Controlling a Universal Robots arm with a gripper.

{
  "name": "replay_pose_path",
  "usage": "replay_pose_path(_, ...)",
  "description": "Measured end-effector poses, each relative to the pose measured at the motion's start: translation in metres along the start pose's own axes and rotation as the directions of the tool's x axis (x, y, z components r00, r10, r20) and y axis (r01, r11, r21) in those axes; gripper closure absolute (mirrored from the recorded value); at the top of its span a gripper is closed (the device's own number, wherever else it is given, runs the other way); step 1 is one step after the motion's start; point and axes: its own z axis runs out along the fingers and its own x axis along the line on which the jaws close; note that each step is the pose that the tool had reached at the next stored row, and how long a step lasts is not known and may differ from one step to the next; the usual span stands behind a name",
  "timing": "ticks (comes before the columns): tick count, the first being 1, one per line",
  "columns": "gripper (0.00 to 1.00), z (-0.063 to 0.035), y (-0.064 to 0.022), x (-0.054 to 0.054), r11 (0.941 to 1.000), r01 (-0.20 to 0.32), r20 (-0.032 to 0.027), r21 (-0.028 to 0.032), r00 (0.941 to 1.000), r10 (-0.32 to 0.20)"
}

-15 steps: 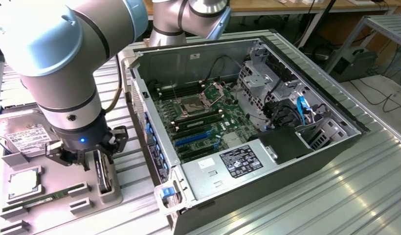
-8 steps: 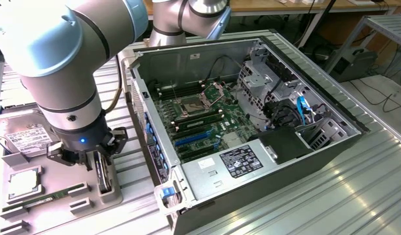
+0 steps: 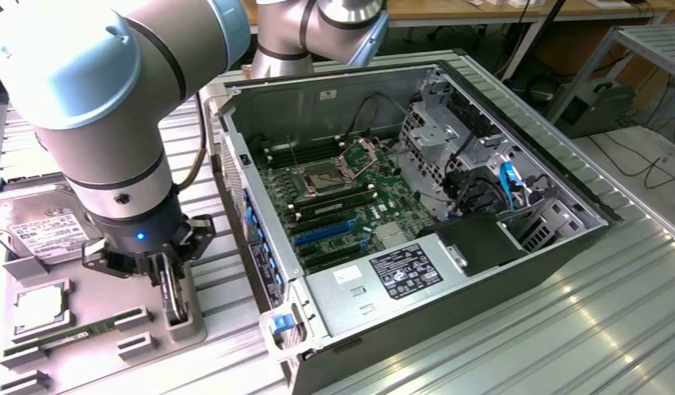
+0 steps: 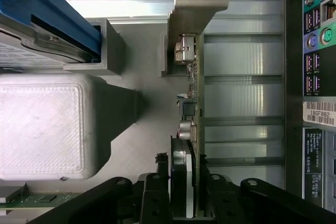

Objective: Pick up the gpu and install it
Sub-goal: 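Pick up the gpu and move the gpu toward the slot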

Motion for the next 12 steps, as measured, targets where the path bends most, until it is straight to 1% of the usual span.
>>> replay_pose_path(1,0.71,0.0000,0.0000,0.0000,1.0000,0.000,0.0000,-0.0001,1.0000,0.000)
replay_pose_path(12,0.71,0.0002,0.0000,-0.0003,1.0000,0.000,-0.0001,0.0000,1.0000,0.000)
